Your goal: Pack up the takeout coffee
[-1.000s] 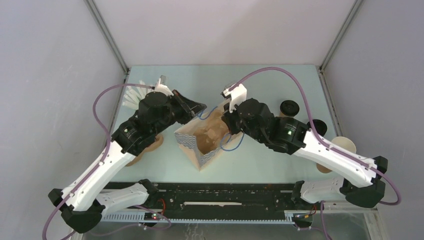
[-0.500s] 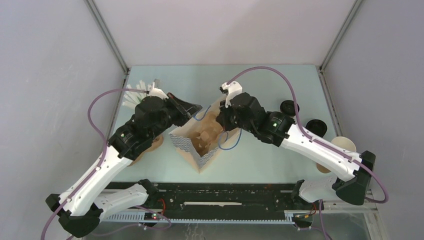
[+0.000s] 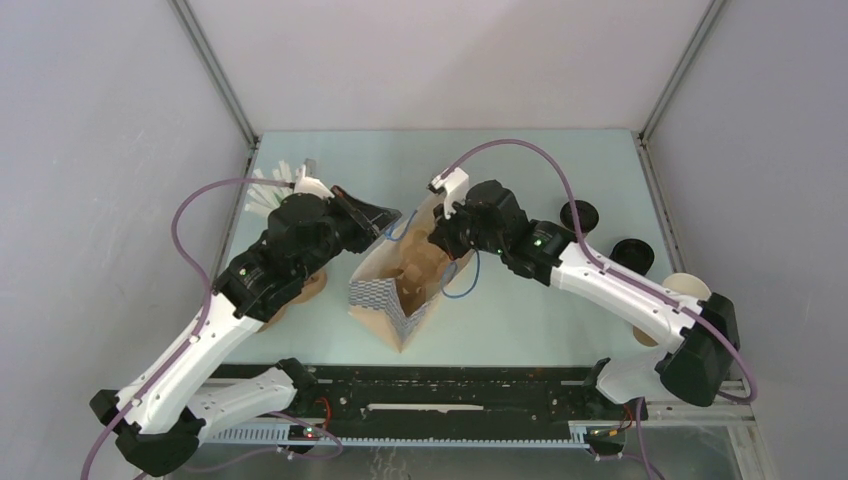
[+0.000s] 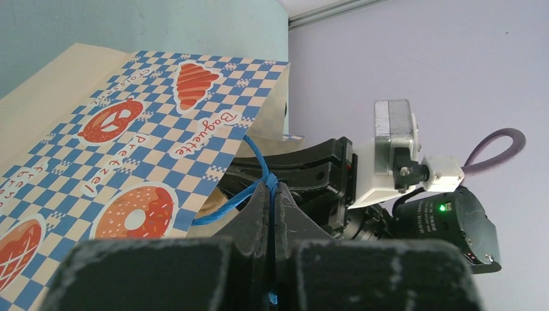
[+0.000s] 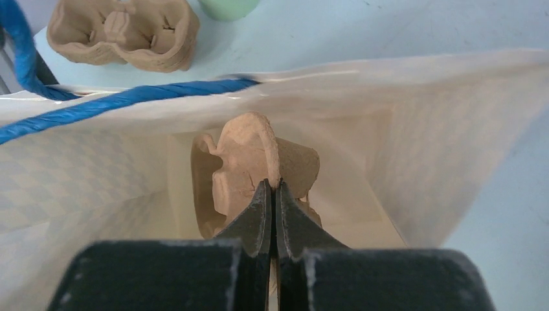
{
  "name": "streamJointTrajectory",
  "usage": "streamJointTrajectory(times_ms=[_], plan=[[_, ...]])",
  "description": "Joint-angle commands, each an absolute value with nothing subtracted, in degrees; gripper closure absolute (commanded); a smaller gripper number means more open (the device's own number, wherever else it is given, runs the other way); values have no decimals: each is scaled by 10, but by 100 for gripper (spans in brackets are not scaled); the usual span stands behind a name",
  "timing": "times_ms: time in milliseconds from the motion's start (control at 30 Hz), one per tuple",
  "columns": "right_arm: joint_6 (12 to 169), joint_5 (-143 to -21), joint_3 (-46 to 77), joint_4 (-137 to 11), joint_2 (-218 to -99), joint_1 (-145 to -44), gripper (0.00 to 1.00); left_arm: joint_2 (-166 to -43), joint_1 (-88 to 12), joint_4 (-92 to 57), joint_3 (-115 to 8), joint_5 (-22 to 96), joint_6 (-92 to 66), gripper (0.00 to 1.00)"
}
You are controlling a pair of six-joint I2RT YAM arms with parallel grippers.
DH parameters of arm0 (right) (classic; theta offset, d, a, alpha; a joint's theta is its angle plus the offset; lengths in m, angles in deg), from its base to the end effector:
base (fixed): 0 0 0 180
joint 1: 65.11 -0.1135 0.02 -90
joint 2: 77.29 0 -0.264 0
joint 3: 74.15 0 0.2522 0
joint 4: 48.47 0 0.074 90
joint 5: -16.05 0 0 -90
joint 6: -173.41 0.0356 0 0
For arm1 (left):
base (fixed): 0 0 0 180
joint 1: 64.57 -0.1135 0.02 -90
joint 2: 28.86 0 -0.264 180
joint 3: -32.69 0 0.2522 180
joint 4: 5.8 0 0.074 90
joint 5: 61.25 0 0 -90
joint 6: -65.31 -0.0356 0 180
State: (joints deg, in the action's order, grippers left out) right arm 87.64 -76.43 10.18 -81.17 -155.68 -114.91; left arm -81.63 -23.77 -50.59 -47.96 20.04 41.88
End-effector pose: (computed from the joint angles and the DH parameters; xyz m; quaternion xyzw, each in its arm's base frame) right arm 0.2025 0.2420 0.3489 -0.3402 0.7805 0.2545 0.4586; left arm 0.1456 -0.1185 0.4099 -0.2227 0.7708 -0.4423 0.4008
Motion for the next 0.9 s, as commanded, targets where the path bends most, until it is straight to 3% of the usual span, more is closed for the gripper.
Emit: streamJointTrajectory(times_ms=[0, 867], plan=[[797, -822, 105, -755, -1577, -1149, 100, -805, -242, -516, -473, 175, 413, 100], [782, -849, 112, -758, -1680, -1180, 100, -764, -252, -542, -442, 145, 412, 100]])
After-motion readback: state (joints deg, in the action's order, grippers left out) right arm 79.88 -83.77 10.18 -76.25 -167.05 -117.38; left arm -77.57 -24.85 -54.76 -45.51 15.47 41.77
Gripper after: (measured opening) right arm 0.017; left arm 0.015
